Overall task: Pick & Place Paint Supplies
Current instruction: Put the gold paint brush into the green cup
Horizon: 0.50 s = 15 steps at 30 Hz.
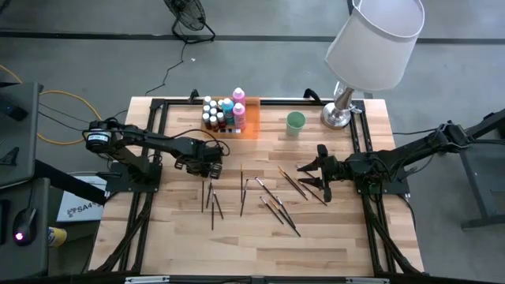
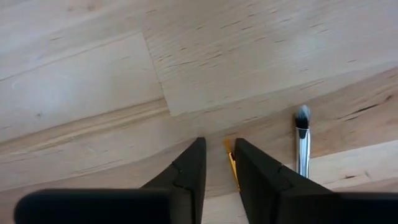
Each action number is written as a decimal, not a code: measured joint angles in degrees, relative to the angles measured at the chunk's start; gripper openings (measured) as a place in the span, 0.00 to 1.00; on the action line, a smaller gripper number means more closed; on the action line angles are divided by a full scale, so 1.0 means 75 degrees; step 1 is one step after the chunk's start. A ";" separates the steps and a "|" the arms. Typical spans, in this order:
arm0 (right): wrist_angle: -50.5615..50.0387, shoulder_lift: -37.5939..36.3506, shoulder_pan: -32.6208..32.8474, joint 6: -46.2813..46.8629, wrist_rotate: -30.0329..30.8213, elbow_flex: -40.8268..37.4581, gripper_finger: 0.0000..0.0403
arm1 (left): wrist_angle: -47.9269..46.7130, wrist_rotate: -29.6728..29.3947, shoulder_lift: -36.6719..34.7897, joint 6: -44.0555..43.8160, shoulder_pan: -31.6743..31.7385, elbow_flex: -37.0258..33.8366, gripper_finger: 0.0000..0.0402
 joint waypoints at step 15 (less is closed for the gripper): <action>0.0000 0.0000 0.0001 -0.0001 0.0000 0.0000 0.38 | 0.0051 0.0150 0.0006 0.0254 0.0000 -0.0003 0.01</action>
